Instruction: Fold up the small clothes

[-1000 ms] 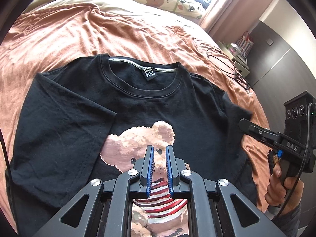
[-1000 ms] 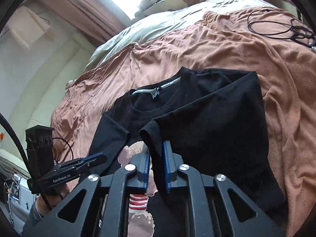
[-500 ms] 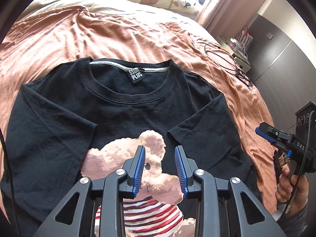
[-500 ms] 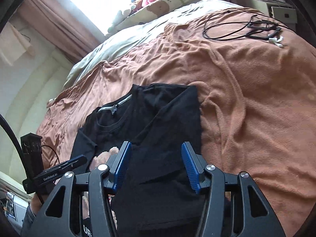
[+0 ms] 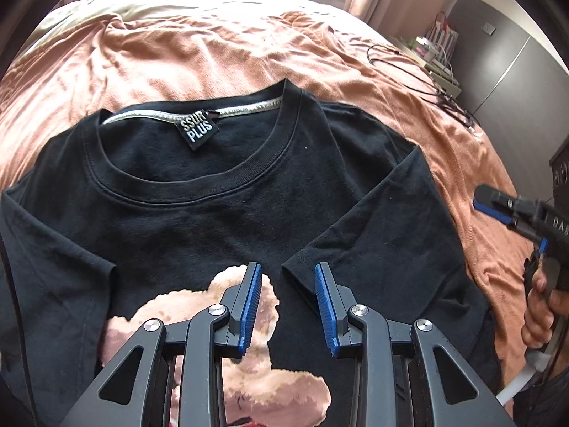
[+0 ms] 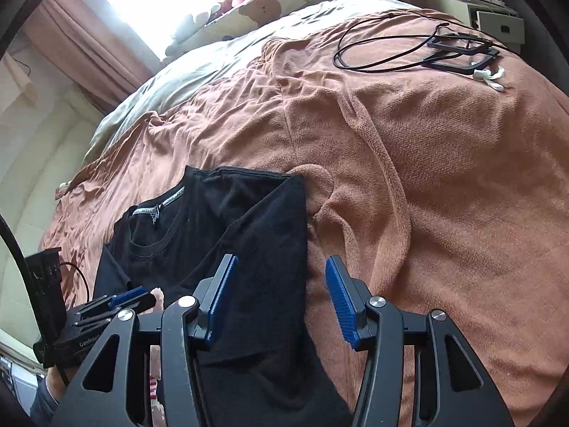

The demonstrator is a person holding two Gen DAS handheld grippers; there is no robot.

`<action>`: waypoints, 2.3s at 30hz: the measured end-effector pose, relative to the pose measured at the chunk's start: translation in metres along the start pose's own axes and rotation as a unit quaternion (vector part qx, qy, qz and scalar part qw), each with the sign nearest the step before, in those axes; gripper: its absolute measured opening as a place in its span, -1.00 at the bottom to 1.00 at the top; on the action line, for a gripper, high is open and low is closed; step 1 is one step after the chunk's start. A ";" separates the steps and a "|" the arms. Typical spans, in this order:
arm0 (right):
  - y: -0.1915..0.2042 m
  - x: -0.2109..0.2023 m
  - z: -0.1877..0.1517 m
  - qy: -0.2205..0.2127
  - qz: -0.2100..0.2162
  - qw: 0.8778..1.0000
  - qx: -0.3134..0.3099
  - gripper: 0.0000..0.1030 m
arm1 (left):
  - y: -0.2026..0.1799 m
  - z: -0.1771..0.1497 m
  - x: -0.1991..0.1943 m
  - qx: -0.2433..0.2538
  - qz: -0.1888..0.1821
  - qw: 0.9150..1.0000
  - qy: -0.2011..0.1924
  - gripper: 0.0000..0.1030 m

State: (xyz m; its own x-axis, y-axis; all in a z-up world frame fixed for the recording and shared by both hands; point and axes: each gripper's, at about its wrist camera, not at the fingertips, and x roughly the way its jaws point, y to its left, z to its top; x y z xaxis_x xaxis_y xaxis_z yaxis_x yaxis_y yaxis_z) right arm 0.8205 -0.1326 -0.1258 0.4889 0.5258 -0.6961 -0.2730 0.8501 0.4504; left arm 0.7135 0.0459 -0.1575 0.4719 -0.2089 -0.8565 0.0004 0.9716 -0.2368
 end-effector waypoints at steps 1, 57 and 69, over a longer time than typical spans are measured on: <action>0.000 0.004 0.004 0.002 0.000 1.000 0.000 -0.05 | -0.001 0.000 0.004 0.004 0.001 1.000 0.003 -0.35; 0.025 0.083 0.049 0.054 -0.080 0.993 -0.071 -0.98 | 0.000 0.002 0.022 0.007 0.005 1.000 0.017 -0.85; 0.012 0.091 0.048 0.025 -0.126 0.991 -0.046 -0.98 | -0.005 0.006 0.023 0.008 0.014 1.000 0.011 -0.84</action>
State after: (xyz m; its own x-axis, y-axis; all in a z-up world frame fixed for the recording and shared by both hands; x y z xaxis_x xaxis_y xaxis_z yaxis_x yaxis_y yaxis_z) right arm 0.9015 -0.0759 -0.1564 0.5100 0.2962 -0.8075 -0.2240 0.9522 0.2077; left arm 0.7299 0.0371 -0.1735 0.4525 -0.1836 -0.8727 0.0019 0.9788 -0.2050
